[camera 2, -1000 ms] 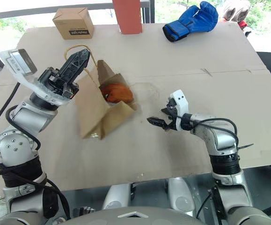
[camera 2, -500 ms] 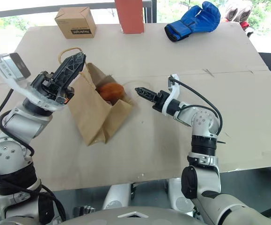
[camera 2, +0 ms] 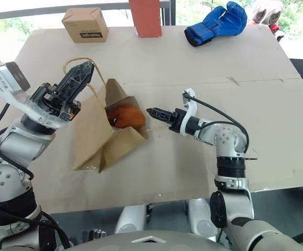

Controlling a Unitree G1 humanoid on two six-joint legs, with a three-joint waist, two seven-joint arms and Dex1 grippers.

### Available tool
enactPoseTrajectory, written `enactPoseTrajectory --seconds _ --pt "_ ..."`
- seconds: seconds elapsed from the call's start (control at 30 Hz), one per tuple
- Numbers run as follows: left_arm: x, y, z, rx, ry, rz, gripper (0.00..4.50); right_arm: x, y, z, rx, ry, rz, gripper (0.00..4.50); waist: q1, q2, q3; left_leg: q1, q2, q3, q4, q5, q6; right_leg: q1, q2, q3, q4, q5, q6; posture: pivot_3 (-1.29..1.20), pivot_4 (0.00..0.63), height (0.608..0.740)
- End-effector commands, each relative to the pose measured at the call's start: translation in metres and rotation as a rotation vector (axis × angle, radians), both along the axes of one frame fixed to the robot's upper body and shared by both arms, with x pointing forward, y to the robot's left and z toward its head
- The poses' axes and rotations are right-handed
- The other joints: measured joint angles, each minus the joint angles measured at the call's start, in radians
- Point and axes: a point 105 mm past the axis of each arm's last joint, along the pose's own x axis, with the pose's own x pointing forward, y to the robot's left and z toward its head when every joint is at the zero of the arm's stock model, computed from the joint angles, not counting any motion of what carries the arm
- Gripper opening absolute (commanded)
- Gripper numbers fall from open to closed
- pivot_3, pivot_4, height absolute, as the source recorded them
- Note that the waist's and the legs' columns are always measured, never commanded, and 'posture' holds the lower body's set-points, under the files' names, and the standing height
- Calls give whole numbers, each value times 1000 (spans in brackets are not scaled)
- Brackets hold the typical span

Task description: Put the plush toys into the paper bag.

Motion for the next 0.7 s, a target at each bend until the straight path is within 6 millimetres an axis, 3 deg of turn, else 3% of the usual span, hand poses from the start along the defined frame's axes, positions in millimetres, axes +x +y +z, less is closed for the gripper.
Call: enactPoseTrajectory --seconds 0.03,0.13,0.3,0.47,0.6,0.7 --pt "-12 0 16 -2 -77 -4 0 -13 -17 15 10 -48 2 4446 -1 0 0 0 0 0 0 0 0 0 0 0 0 0 0 0 150 740" --pt "-13 2 17 -2 -78 -3 0 -18 -41 9 -35 -19 -52 4446 -1 0 0 1 0 0 0 0 0 0 0 0 0 0 0 0 150 740" --pt "-14 4 18 -4 -79 -4 0 -18 -53 -5 -62 47 -119 4446 -8 0 0 1 0 0 0 0 0 0 0 1 0 0 0 0 150 740" --pt "-16 6 15 3 -71 -14 0 6 -6 -1 30 67 -125 4446 -14 0 0 0 0 1 0 0 0 -3 1 2 1 0 0 0 150 740" --pt "-17 3 15 7 -73 -22 0 16 16 -1 51 72 -106 4446 -1 0 0 -1 0 1 0 0 0 -4 1 3 1 0 0 0 150 740" --pt "-20 2 16 7 -78 -21 0 13 28 -3 53 68 -59 3804 1 -1 0 -2 0 1 0 0 0 -4 0 2 0 0 0 0 150 740"
